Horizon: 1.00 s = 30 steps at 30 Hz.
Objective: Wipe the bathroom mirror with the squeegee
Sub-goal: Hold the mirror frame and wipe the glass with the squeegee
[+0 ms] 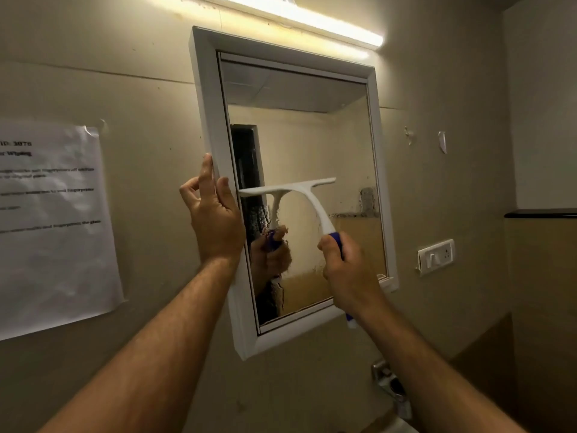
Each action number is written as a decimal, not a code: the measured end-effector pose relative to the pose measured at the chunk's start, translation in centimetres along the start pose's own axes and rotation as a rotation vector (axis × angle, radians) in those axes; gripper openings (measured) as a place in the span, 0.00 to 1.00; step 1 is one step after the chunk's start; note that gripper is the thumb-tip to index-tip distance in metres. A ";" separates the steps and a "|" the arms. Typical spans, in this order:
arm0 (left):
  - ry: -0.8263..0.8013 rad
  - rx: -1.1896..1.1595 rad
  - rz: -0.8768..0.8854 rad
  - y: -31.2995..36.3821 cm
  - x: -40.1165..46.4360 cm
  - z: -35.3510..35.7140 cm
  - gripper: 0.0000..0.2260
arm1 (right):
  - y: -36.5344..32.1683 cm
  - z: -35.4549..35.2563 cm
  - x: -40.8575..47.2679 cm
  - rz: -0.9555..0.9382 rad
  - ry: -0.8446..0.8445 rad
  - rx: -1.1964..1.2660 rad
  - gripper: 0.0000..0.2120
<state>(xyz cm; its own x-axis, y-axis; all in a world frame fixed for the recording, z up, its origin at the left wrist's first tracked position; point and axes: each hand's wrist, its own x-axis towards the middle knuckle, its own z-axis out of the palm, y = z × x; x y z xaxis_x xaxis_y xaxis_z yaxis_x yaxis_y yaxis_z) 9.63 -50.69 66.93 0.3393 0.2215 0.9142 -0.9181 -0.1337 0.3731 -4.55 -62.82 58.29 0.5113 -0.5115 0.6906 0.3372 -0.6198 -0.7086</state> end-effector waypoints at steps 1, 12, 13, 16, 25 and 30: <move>0.002 0.004 -0.001 0.0 -0.1 0.0 0.20 | 0.6 0.2 -0.8 0.003 -0.004 0.004 0.12; 0.006 0.052 -0.023 -0.5 -0.7 0.1 0.20 | 0.1 0.0 -0.5 0.060 -0.016 0.170 0.11; 0.006 0.055 -0.028 -0.6 -0.8 0.1 0.20 | -0.1 0.1 -0.2 0.062 -0.014 0.176 0.12; 0.006 0.070 -0.049 -1.0 -1.5 0.1 0.20 | 0.5 0.8 -0.3 0.060 -0.013 0.146 0.12; 0.002 0.049 -0.044 -1.8 -2.5 0.1 0.20 | 2.2 0.3 -3.5 0.125 -0.057 0.192 0.13; -0.012 0.025 -0.055 -1.8 -2.7 -0.1 0.20 | -1.0 0.5 -0.6 0.115 0.021 0.095 0.20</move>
<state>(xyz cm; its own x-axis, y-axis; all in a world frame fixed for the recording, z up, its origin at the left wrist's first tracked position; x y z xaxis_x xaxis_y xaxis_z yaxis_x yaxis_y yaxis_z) 10.37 -50.93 63.81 0.3912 0.2176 0.8942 -0.8927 -0.1463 0.4262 -4.77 -61.59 58.51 0.5343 -0.5889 0.6064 0.3514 -0.4977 -0.7930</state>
